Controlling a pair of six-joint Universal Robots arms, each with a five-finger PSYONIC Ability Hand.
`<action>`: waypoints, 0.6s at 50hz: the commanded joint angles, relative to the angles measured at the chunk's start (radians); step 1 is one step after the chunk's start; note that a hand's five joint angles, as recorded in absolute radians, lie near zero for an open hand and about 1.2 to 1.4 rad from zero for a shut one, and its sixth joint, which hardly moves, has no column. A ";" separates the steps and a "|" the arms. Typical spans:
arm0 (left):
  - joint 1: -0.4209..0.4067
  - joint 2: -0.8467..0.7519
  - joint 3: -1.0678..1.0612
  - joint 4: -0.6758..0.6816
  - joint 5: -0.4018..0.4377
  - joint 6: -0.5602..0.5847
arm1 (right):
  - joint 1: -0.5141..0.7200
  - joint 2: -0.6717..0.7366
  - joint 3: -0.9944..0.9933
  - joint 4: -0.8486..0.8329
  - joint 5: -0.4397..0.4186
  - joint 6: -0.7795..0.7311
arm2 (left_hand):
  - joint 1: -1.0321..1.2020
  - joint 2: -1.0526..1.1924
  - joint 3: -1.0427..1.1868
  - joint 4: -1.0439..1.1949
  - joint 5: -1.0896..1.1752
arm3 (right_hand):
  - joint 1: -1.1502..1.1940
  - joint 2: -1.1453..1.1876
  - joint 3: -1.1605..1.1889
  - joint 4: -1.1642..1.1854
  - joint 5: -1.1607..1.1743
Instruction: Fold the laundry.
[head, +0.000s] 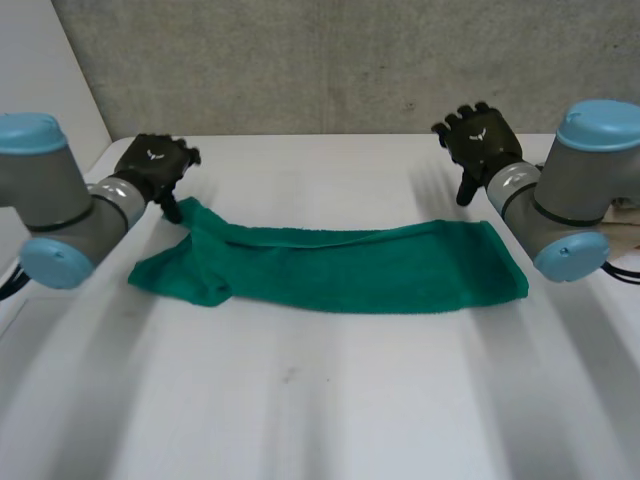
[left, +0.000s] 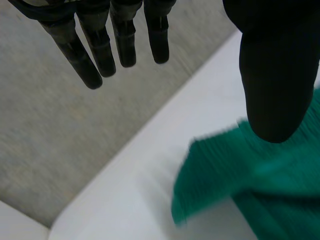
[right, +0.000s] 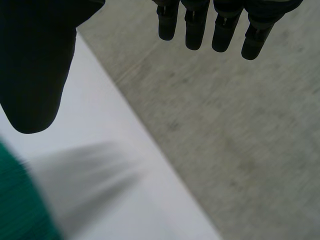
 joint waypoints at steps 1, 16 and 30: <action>0.061 -0.063 0.098 -0.264 0.101 0.168 | -0.010 -0.040 0.069 0.142 0.007 0.029 | 0.103 0.116 0.118 0.112 0.112 | -0.051 -0.037 -0.032 -0.034 -0.042; 0.029 -0.204 0.231 -0.202 0.081 0.208 | -0.053 -0.088 0.307 0.063 -0.001 0.041 | 0.079 0.093 0.094 0.089 0.088 | -0.051 -0.037 -0.032 -0.034 -0.042; -0.031 -0.320 0.400 -0.178 0.029 0.312 | -0.093 -0.138 0.417 0.016 -0.019 0.046 | 0.190 0.204 0.205 0.200 0.200 | -0.051 -0.037 -0.032 -0.034 -0.042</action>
